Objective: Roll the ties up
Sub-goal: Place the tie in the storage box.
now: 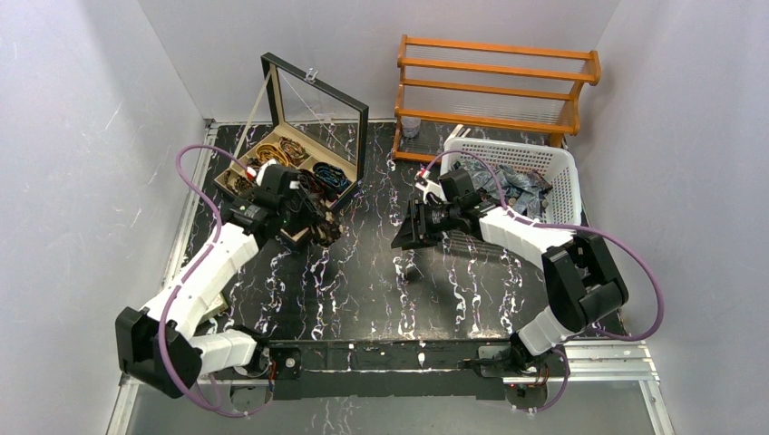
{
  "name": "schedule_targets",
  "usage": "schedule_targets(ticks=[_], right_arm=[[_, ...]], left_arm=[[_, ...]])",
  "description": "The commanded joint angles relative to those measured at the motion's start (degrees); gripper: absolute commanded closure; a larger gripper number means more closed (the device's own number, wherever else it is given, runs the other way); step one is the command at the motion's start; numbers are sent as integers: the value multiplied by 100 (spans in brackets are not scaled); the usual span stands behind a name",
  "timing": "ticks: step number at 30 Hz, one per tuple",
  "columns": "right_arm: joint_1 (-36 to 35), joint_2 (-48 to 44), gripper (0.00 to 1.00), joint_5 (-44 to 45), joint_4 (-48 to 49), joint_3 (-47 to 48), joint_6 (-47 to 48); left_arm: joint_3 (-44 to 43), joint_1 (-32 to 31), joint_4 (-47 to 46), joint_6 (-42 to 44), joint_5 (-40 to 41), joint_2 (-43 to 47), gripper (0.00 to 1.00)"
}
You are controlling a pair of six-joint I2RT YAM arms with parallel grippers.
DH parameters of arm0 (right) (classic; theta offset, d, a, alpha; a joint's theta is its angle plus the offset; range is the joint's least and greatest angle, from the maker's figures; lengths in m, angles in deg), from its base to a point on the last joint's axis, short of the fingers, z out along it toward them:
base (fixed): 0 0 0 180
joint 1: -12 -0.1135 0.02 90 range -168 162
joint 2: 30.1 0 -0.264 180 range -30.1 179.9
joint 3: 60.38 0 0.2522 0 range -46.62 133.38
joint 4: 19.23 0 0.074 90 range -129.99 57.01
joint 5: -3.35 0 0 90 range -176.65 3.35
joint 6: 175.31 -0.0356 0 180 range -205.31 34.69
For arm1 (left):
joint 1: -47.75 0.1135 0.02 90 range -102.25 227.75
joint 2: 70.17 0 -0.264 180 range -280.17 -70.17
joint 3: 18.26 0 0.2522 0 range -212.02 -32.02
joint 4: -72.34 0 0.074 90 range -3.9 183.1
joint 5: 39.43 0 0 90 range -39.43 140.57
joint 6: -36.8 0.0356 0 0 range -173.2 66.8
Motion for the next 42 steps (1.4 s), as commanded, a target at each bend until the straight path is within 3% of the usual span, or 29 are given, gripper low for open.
schedule_targets(ticks=[1,14,27,30,42], right_arm=[[7,-261,46,23,-134,118,24],[9,-242,47,-453,36,-151,-27],[15,-246,48,-740,42,-259,99],[11,-256,48,-750,49,-276,108],[12,-179,48,-797,47,-339,142]], left_arm=[[-499,478,966,588,-374,-271,63],[-1880,1918,1928,1059,-895,-1372,63],[-2625,2250,2409,1051,-983,-2345,64],[-2644,2288,2444,1052,-701,-2417,64],[-2480,2409,1816,895,-1223,-2788,65]])
